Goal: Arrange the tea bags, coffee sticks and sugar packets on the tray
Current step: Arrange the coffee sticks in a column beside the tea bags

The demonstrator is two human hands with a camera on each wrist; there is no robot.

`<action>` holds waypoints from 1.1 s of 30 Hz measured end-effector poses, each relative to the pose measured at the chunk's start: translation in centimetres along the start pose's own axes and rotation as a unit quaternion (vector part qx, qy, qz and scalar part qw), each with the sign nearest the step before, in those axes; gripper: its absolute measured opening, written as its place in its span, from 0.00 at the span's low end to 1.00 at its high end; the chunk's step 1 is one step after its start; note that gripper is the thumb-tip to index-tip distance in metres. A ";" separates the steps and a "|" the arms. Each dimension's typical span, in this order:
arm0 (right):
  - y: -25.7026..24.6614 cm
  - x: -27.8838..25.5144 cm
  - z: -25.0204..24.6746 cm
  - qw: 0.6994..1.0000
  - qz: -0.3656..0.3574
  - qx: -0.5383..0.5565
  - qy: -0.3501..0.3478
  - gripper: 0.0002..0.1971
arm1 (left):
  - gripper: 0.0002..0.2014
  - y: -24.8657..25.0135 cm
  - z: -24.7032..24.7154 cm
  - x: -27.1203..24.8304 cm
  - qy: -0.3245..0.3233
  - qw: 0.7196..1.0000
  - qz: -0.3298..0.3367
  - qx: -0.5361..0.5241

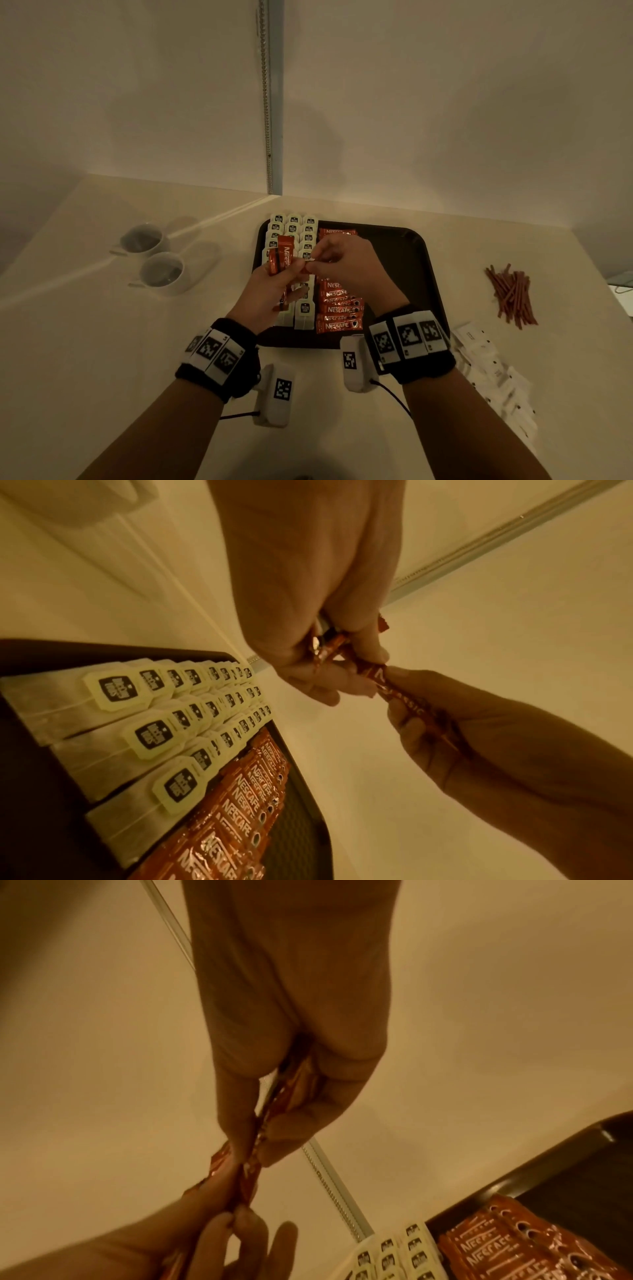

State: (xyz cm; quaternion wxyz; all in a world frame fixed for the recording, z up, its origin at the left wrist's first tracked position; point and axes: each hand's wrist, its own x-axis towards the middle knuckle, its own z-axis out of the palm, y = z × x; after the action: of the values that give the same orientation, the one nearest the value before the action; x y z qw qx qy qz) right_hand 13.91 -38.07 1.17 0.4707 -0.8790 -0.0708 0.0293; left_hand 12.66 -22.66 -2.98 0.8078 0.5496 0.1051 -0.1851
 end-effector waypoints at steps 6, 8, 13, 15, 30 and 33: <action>-0.6 -0.9 -1.0 0.994 0.023 0.089 0.053 0.05 | 0.13 -0.2 0.2 0.1 0.035 0.997 0.018 -0.071; -0.5 -1.0 -1.0 0.993 0.033 0.097 0.066 0.05 | 0.11 -0.2 0.6 0.1 0.050 0.992 0.024 -0.115; -0.1 -1.4 -1.5 0.983 0.054 0.132 0.113 0.06 | 0.07 0.2 0.7 0.0 0.015 0.994 0.070 -0.082; -0.1 -1.7 -1.6 0.984 0.049 0.136 0.105 0.05 | 0.06 0.3 1.1 -0.1 0.004 0.996 0.074 -0.043; 2.7 -2.3 -3.8 0.999 0.041 0.010 0.001 0.06 | 0.07 -0.4 0.7 -0.5 0.025 0.998 0.043 0.024; 5.8 -3.3 -3.8 0.995 0.086 -0.042 -0.002 0.06 | 0.08 -0.2 0.1 -0.7 0.074 0.996 0.026 0.047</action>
State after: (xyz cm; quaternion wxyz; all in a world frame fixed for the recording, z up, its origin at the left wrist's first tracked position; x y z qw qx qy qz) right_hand 11.66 -44.84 -1.61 0.4285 -0.9009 0.0026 0.0688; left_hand 11.96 -22.71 -2.91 0.7757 0.6017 0.1415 -0.1277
